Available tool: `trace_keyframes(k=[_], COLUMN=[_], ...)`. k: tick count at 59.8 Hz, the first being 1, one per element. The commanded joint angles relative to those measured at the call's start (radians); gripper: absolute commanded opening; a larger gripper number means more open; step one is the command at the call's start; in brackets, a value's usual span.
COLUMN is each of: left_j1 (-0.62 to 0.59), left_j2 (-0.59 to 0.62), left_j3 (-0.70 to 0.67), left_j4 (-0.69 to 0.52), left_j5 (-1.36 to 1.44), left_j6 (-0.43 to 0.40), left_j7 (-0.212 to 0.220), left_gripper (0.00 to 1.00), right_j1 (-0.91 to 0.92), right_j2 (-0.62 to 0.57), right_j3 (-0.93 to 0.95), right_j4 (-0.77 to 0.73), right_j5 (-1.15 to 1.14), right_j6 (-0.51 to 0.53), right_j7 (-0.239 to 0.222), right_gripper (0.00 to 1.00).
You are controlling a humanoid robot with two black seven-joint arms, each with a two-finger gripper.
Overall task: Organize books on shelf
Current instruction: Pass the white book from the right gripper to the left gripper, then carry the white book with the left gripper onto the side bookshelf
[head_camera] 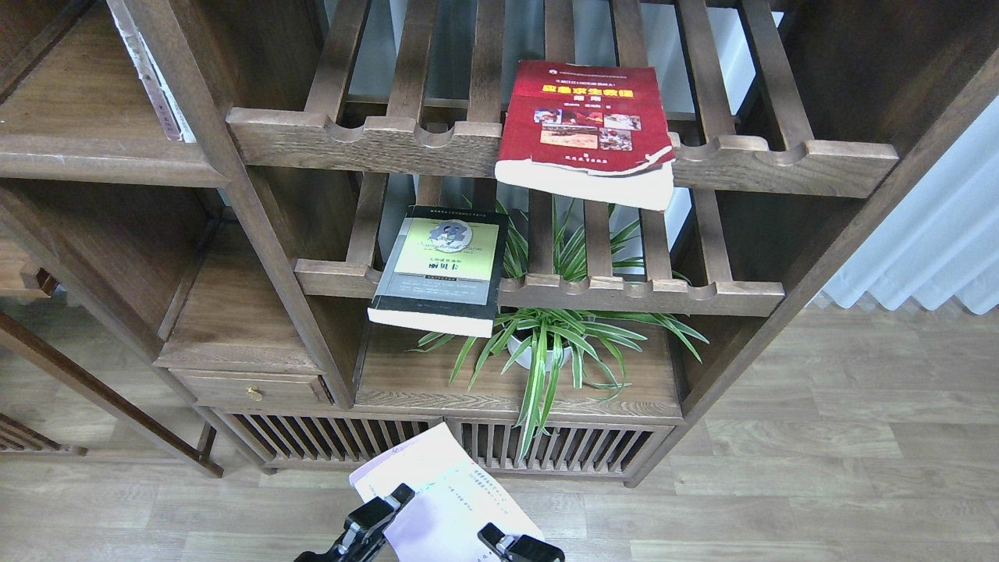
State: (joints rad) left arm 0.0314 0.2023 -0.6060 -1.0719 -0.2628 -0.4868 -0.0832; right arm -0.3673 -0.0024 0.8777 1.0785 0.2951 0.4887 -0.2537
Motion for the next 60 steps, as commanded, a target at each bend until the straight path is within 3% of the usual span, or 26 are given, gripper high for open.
trace_keyframes(k=[1,6,20,31,60], left_j1=[0.031,0.102,0.22,0.334,0.355], left_j2=[0.04,0.109,0.288,0.491,0.764], left_j3=[-0.049,-0.127,-0.305,-0.552,-1.029], left_j4=[-0.092,-0.172,-0.318,-0.463,-0.545], left_j5=[0.0,0.0,-0.001,-0.035,-0.191], left_j6=[-0.002,-0.002,-0.002,-0.002,-0.002], left_j7=[-0.003,0.0,0.005,0.008,0.011], left_gripper=[0.04,0.04,0.04,0.04,0.04], right_j1=[0.004,0.002,0.008,0.011,0.011], right_j2=[0.002,0.002,0.002,0.002,0.002], right_j3=[-0.005,-0.009,-0.017,-0.019,-0.034], right_j4=[0.001,-0.002,-0.003,-0.014,-0.032], right_j5=[-0.034,-0.036,-0.039,-0.037,-0.039], right_j6=[0.0,0.0,0.0,0.0,0.0], right_j7=[0.008,0.01,0.01,0.011,0.011], right_gripper=[0.92,0.99,0.99,0.99,0.99])
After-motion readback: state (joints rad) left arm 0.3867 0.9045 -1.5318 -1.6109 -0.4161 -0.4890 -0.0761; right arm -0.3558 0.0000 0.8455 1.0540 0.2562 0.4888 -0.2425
